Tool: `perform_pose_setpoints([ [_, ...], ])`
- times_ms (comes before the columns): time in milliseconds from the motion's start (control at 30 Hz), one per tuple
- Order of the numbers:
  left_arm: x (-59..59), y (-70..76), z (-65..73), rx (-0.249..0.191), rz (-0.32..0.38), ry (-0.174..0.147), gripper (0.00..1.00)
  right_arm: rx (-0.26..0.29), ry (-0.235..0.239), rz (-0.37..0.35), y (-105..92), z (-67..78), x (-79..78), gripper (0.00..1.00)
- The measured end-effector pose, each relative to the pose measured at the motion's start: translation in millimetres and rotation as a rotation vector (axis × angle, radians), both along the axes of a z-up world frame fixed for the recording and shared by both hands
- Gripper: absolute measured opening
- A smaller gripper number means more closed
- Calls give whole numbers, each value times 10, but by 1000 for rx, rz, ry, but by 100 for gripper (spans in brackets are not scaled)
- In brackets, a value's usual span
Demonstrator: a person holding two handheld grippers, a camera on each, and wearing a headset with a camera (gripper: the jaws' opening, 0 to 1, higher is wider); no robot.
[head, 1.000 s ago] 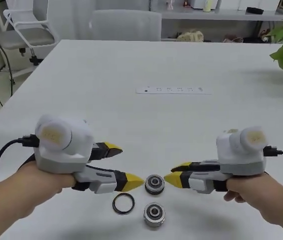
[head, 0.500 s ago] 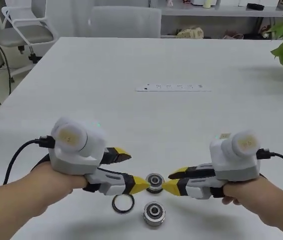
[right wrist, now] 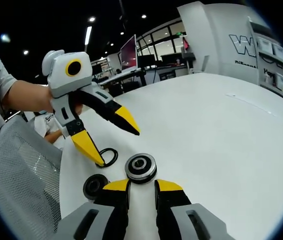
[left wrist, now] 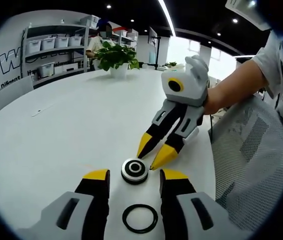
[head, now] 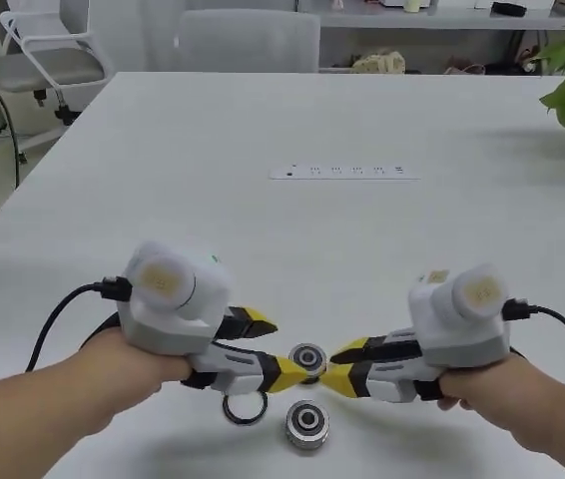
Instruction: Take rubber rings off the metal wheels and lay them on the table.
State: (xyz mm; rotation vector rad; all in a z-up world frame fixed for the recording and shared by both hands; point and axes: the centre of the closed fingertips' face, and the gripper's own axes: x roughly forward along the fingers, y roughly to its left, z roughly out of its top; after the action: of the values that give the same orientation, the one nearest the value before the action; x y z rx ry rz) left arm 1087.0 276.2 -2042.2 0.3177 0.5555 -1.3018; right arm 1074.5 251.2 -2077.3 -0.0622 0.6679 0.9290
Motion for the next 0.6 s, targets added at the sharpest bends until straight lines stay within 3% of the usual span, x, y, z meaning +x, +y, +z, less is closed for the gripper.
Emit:
perform_pose_setpoints([
  [267,-48,-66,-90,18,-18,13,32,-2,-5,8,27,-3,1,16],
  [600,-46,-140,-107,20,-27,13,25,-8,-7,6,21,-25,1,13],
])
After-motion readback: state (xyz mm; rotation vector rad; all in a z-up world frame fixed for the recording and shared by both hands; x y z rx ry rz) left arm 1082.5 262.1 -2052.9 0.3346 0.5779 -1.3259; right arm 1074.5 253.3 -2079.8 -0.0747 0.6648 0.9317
